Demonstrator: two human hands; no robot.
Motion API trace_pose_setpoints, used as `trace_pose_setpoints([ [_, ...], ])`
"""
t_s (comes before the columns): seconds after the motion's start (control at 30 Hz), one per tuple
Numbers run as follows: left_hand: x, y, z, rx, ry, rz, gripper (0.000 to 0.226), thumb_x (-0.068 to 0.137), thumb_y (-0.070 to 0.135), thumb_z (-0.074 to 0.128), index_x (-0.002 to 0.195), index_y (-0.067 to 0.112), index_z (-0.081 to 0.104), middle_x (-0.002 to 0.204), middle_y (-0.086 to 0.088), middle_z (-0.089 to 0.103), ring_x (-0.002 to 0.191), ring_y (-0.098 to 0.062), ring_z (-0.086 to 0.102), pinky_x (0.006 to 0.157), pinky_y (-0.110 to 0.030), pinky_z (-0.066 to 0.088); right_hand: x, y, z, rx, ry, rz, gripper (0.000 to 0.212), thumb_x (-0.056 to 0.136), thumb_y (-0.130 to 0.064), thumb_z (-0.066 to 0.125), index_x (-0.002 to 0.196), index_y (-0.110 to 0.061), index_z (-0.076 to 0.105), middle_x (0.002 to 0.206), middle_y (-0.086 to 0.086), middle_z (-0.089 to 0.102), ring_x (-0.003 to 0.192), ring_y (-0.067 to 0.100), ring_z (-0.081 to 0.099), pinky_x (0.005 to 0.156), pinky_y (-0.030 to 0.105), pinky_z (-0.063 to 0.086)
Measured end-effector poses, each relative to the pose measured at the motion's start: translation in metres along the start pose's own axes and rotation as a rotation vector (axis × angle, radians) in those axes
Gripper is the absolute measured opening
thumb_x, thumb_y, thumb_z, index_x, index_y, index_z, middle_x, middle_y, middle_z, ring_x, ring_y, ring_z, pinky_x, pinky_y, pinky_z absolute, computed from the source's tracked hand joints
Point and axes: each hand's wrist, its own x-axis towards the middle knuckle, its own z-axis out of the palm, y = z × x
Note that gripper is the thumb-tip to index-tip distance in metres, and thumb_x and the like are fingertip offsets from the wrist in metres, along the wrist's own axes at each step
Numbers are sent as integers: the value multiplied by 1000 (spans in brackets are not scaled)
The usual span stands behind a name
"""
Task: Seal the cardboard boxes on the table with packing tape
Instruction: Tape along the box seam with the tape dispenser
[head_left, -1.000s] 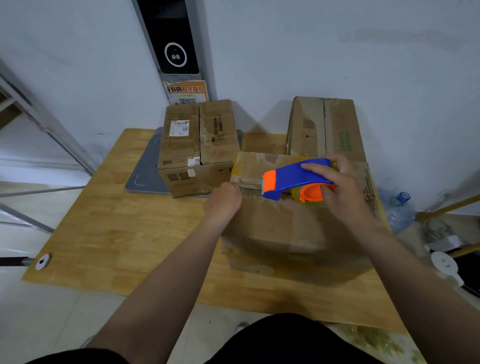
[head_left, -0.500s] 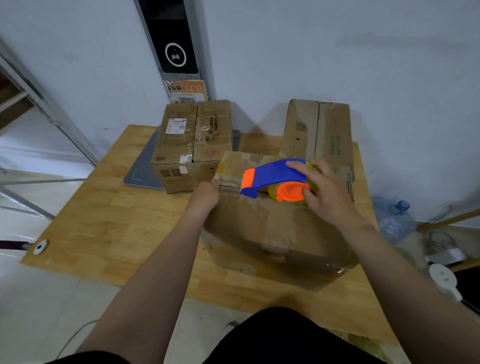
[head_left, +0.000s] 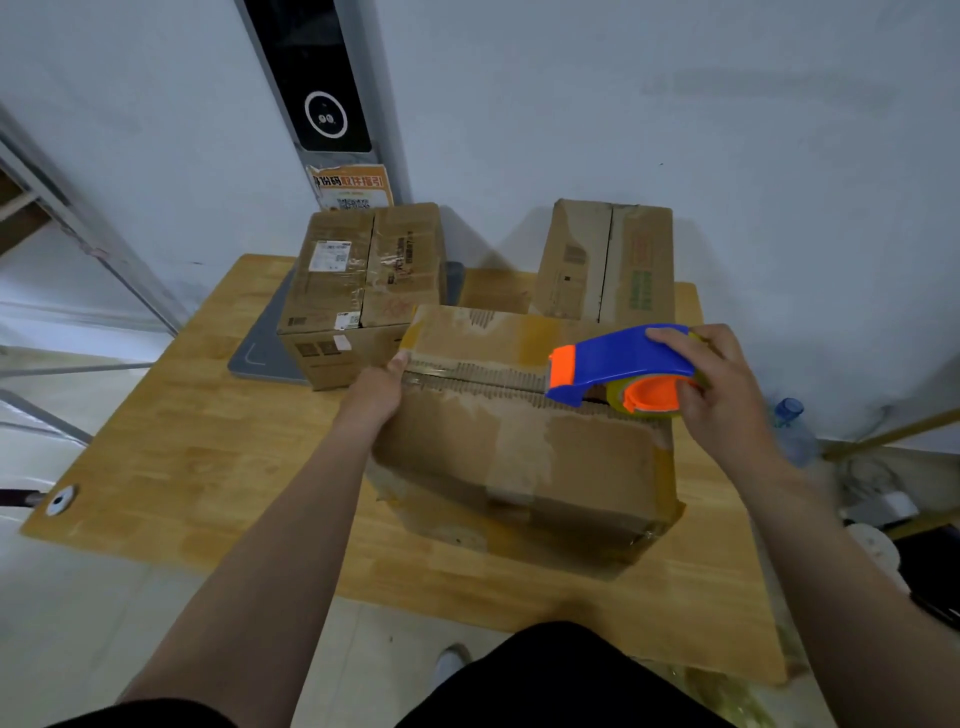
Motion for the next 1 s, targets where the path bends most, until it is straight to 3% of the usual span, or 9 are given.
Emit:
trace_pose_setpoints([
  [0.13, -3, 0, -2, 55, -11, 14, 77, 105, 62, 29, 143, -1, 52, 147, -22, 52, 132, -38, 50, 103, -44, 39, -2, 0, -1, 1, 5, 5, 61, 85, -9, 42, 138, -38, 53, 128, -2, 39, 114, 9, 40, 83, 29, 43],
  [0.2, -5, -2, -2, 123, 60, 115, 68, 107, 58, 29, 139, 5, 55, 140, -19, 58, 126, -38, 54, 92, -42, 40, -3, 0, -1, 2, 6, 7, 60, 86, -10, 42, 139, -36, 53, 128, -1, 39, 114, 10, 41, 83, 27, 43],
  [0.27, -10, -9, -3, 201, 116, 267, 66, 105, 59, 25, 143, 11, 49, 147, -14, 53, 133, -36, 50, 98, -44, 41, -2, 1, 0, 8, 8, 12, 60, 85, -10, 42, 139, -35, 54, 127, -1, 40, 114, 13, 42, 83, 22, 41],
  [0.3, -14, -13, -2, 270, 93, 335, 71, 103, 63, 23, 151, 14, 40, 160, -9, 40, 145, -34, 39, 111, -52, 35, -2, 1, 0, 11, 7, 14, 60, 85, -11, 42, 140, -35, 54, 127, -2, 39, 114, 14, 43, 83, 21, 41],
  [0.37, -23, -19, 2, 440, 17, 434, 77, 103, 68, 22, 164, 22, 16, 172, 4, 5, 158, -25, 5, 122, -61, 9, -3, 3, 0, 20, 7, 14, 61, 85, -10, 43, 139, -35, 54, 125, -5, 38, 115, 15, 43, 85, 21, 40],
  [0.47, -38, -23, 8, 598, -6, 532, 79, 99, 72, 16, 164, 29, 5, 171, 12, -10, 157, -16, -16, 123, -59, -6, -3, 5, 1, 24, 7, 8, 60, 86, -9, 45, 139, -36, 54, 126, -5, 38, 114, 15, 44, 84, 17, 40],
  [0.63, -45, -14, 9, 688, -49, 605, 84, 96, 76, 12, 165, 27, 5, 171, 11, -9, 156, -11, -16, 124, -55, -9, -3, 6, 1, 15, -15, 5, 58, 90, -9, 46, 141, -37, 52, 129, 0, 39, 114, 16, 44, 81, 24, 46],
  [0.77, -54, -5, 16, 729, -100, 663, 83, 98, 73, 14, 165, 26, 4, 171, 12, -10, 157, -13, -14, 126, -52, -6, -2, 7, 2, 3, -22, 11, 57, 96, -4, 51, 141, -38, 51, 131, 0, 39, 114, 13, 44, 75, 19, 45],
  [1.0, -79, 22, 49, 779, -203, 794, 73, 105, 62, 15, 165, 24, -1, 170, 10, -15, 156, -12, -17, 127, -52, -6, -2, 5, 3, -19, -31, 12, 62, 94, 4, 52, 140, -37, 54, 132, 0, 40, 112, 14, 46, 73, 22, 46],
])
